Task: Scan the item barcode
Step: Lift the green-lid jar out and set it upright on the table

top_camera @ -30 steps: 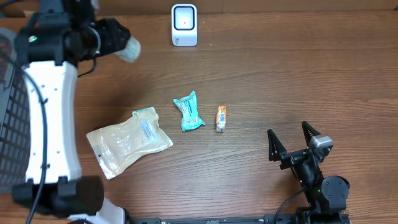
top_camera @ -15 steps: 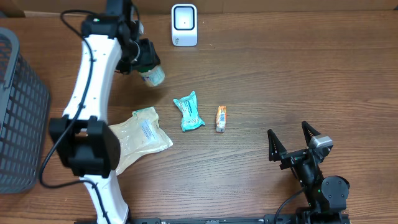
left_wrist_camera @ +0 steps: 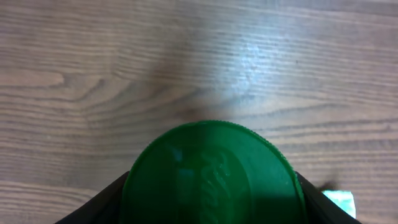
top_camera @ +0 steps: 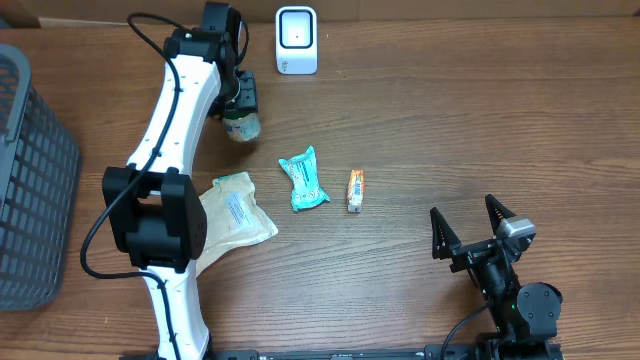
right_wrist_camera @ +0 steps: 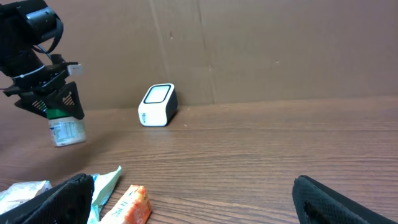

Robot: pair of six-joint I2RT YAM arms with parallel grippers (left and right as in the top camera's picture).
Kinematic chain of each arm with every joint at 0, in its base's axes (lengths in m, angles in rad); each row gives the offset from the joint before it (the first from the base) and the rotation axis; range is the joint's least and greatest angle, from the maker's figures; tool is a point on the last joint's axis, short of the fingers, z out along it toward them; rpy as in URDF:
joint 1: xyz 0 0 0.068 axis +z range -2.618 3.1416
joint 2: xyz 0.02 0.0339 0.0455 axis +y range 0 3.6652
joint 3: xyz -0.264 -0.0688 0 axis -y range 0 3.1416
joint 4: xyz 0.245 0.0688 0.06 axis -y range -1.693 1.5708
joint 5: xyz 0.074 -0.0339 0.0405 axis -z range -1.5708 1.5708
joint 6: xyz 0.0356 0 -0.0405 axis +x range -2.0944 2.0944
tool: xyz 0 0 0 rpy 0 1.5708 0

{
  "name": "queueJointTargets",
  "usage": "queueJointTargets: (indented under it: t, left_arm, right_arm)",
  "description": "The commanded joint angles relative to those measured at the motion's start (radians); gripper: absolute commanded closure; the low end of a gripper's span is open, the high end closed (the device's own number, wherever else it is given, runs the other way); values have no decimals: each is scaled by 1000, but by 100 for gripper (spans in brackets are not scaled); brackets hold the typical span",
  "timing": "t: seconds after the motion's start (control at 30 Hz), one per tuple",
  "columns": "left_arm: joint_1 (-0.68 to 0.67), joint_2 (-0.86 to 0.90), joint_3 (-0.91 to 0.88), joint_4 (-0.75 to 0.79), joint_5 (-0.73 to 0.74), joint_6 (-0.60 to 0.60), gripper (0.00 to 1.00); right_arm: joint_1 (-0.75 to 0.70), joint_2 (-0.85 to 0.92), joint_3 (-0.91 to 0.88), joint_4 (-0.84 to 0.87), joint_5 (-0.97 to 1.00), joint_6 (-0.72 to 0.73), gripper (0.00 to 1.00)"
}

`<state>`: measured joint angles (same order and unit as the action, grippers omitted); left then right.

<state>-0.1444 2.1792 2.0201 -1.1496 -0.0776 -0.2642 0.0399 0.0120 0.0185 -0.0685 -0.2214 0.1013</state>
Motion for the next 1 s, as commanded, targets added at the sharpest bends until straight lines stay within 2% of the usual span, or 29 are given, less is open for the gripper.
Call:
queueJointTargets:
  t: [0.0, 0.33, 0.63, 0.7, 0.87, 0.97]
  left_arm:
    - [-8, 3, 1, 18, -37, -39, 59]
    - [-8, 3, -166, 119, -36, -48, 60]
    - [-8, 3, -181, 128, -23, -57, 59]
    - [-8, 3, -181, 123, -5, -57, 53]
    - [-8, 3, -181, 106, 31, -57, 33]
    - [-8, 3, -180, 95, 31, -57, 31]
  right_arm:
    - [-2, -8, -10, 6, 3, 2, 0]
    - [-2, -8, -10, 6, 3, 2, 0]
    - [-2, -8, -10, 6, 3, 2, 0]
    - [-2, -8, -10, 6, 3, 2, 0]
    - [-2, -8, -10, 6, 3, 2, 0]
    - [-2, -8, -10, 6, 3, 2, 0]
